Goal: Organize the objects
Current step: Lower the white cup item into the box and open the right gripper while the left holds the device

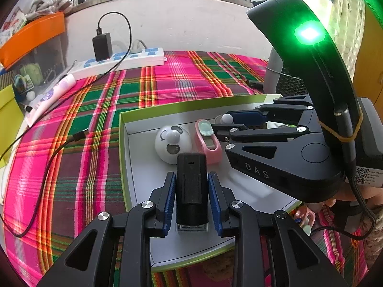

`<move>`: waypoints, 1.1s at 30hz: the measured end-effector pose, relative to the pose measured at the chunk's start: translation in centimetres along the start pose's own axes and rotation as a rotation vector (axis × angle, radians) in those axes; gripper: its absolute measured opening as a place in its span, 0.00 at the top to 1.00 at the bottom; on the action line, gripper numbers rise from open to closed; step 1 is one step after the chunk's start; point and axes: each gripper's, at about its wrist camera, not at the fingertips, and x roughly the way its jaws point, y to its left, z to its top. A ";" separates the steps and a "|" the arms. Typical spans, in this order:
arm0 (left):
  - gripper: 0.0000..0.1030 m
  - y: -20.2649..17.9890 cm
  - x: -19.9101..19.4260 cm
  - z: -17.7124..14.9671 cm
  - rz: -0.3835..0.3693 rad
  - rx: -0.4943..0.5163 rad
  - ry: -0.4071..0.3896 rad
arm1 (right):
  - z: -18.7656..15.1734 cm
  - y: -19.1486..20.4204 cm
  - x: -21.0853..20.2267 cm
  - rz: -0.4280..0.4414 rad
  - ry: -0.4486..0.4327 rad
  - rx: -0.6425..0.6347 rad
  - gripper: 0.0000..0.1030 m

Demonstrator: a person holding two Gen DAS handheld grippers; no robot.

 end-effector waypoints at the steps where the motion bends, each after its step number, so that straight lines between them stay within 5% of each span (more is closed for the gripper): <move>1: 0.76 0.0 0.0 0.0 0.001 0.000 0.001 | 0.0 0.0 0.0 0.000 -0.001 0.002 0.74; 26: 0.76 0.1 -0.2 0.1 0.002 -0.001 0.000 | -0.1 0.0 -0.2 -0.004 -0.005 0.020 0.73; 33: 0.75 0.2 -0.6 0.2 0.004 -0.004 -0.013 | -0.2 -0.2 -0.6 -0.009 -0.015 0.034 0.62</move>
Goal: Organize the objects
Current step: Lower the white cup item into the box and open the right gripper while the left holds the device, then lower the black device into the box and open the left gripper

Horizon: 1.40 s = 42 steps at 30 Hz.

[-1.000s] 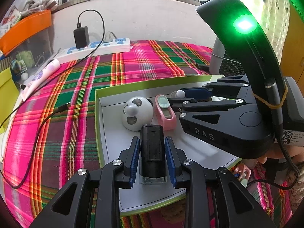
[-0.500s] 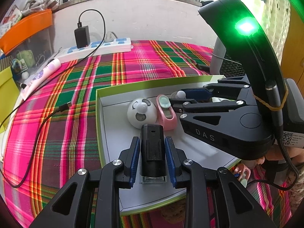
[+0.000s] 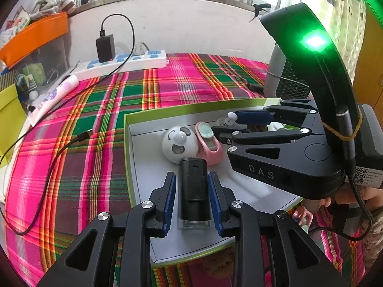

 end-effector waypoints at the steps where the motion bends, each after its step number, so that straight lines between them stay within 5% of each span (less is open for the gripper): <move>1: 0.75 0.0 -0.1 0.0 0.001 0.000 -0.001 | 0.0 0.0 -0.1 0.000 -0.001 0.001 0.62; 42: 0.70 -1.3 -6.1 -4.0 -0.006 -0.005 -0.082 | -5.1 1.1 -8.0 0.019 -0.156 0.159 0.62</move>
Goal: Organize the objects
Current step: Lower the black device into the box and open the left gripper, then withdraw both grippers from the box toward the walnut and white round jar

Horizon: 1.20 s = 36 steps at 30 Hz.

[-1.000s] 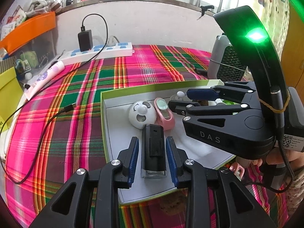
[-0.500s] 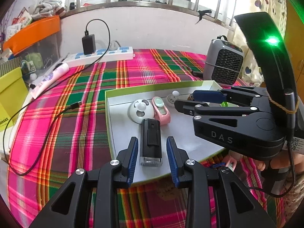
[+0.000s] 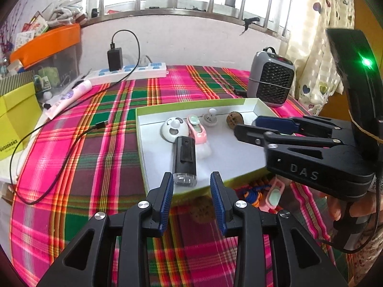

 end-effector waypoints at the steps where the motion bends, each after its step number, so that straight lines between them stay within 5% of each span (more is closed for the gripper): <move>1: 0.69 0.1 -0.1 -0.1 -0.004 -0.001 0.000 | -0.2 0.0 -0.3 -0.002 -0.008 0.002 0.62; 20: 0.58 -0.2 -0.5 -3.6 -0.073 -0.011 0.045 | -5.7 -2.1 -5.1 -0.041 -0.046 0.100 0.62; 36: 0.57 -1.4 1.5 -2.5 -0.027 0.036 0.075 | -9.2 -4.7 -6.1 -0.055 -0.016 0.198 0.61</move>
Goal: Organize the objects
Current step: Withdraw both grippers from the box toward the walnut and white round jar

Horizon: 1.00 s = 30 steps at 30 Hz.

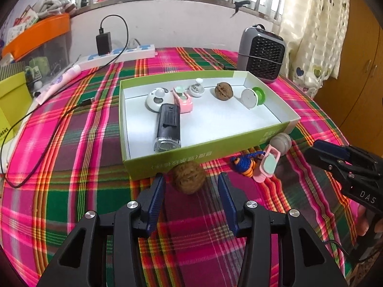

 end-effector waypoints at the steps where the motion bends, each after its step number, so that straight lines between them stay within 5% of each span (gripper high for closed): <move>1: 0.57 -0.1 0.1 0.0 0.001 0.003 0.000 | 0.1 -0.2 0.1 0.002 0.002 0.007 0.61; 30: 0.64 0.1 1.2 0.3 -0.033 -0.025 0.016 | 1.9 1.1 3.6 0.034 0.070 -0.056 0.60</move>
